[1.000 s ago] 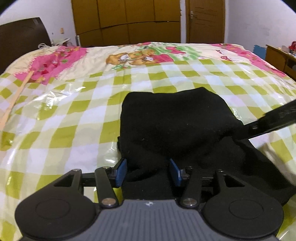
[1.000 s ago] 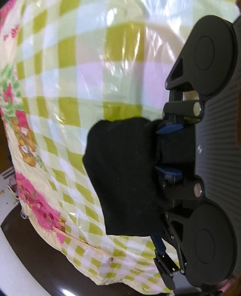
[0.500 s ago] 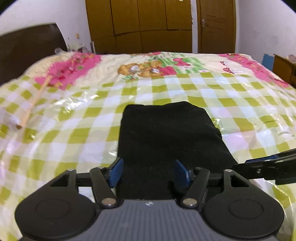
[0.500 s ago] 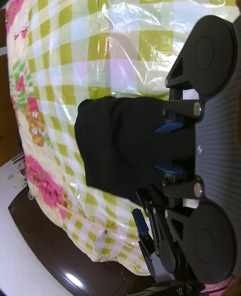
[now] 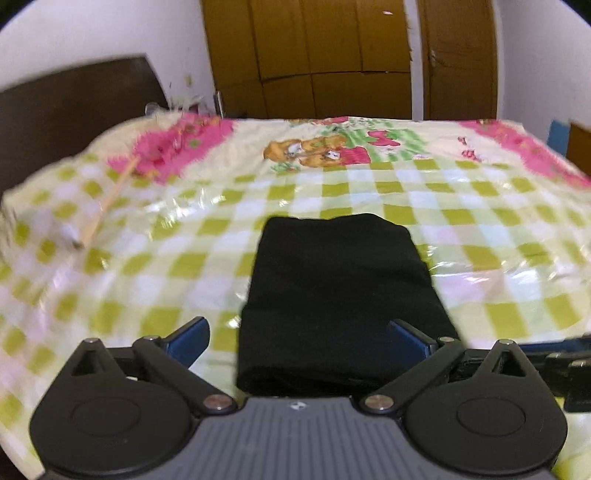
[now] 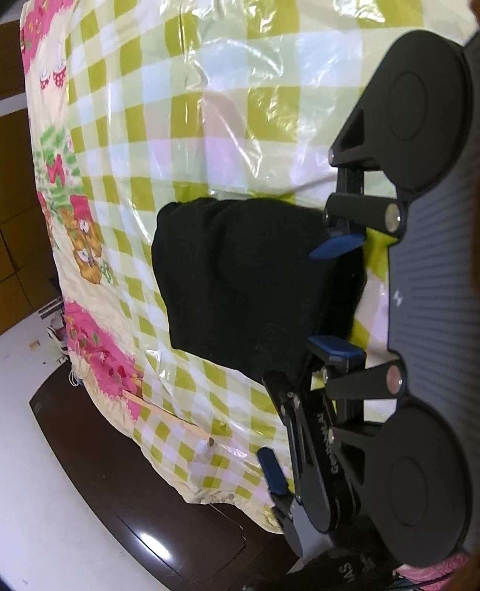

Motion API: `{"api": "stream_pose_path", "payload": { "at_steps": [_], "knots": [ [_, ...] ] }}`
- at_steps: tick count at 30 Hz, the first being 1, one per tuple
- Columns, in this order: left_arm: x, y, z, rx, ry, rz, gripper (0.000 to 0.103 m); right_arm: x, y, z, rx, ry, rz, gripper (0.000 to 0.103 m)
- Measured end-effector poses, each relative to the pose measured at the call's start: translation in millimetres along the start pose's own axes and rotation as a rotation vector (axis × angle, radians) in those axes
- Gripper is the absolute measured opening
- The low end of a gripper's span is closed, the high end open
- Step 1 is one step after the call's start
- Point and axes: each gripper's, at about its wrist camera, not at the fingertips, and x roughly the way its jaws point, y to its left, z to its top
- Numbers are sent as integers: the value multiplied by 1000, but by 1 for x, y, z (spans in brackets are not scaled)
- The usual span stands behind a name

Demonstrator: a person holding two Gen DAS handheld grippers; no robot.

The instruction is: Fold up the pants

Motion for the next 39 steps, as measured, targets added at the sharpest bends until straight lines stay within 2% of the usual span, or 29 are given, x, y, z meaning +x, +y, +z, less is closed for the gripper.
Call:
{"api": "stream_pose_path", "payload": {
  "at_steps": [10, 32, 39],
  "knots": [
    [-13, -9, -14, 0, 36, 5, 103, -16, -3, -11, 18, -20, -28, 51],
    [-17, -13, -31, -27, 115, -31, 103, -14, -2, -26, 18, 18, -39, 54],
    [-12, -7, -46, -54, 166, -34, 103, -9, -2, -32, 11, 35, -80, 55]
  ]
}}
